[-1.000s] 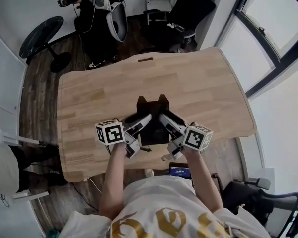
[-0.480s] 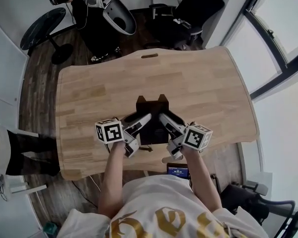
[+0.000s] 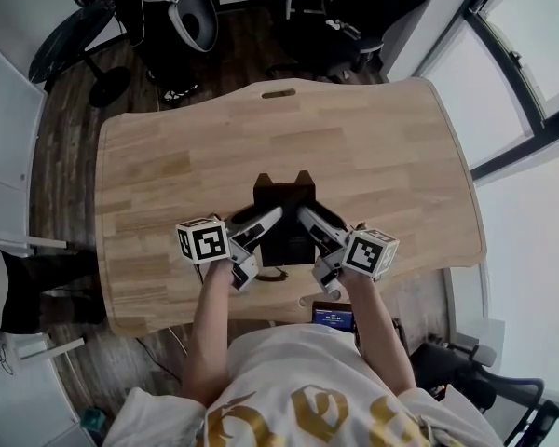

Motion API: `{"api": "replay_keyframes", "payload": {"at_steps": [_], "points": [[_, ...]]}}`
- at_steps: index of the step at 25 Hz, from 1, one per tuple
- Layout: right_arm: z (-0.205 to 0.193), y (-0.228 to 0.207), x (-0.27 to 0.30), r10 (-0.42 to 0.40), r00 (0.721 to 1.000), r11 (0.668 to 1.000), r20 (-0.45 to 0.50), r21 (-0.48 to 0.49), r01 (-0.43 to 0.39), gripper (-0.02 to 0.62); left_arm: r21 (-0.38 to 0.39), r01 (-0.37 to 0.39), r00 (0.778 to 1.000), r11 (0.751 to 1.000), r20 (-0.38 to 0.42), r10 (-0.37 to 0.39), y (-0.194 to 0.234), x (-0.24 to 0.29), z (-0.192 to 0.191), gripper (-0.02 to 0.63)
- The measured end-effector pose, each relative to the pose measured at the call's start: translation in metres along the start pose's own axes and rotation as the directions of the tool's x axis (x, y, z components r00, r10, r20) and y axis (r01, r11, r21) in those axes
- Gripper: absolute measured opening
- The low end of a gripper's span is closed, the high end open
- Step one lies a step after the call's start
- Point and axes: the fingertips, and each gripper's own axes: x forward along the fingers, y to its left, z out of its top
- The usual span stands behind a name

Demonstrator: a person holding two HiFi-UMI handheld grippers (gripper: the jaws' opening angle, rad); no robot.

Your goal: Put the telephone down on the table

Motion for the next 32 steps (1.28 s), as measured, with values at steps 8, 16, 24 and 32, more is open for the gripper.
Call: {"api": "replay_keyframes", "payload": {"at_steps": [8,16,24,32], "points": [[-0.002,-0.019,0.012,-0.012,1.0,0.999,-0.024,0.04,0.013,0.193,-0.04,-0.012,1.0,0.999,-0.009,0.012,0.019,0.009,0.001,0.212],[-0.01,-0.034,0.023,-0.017,0.998,0.997,-0.054,0.068,0.021,0.192,-0.079,-0.026,1.0,0.997,-0.007,0.026,0.041,0.008,-0.002,0.212],[-0.012,-0.049,0.033,-0.034,0.996,0.996,-0.081,0.085,0.041,0.191,-0.109,-0.032,0.999,0.993,-0.015,0.03,0.059,0.015,-0.001,0.212],[-0.015,-0.067,0.041,-0.055,0.994,0.992,-0.099,0.106,0.065,0.19,-0.147,-0.035,0.999,0.988,-0.027,0.031,0.074,0.023,-0.002,0.212]]}}
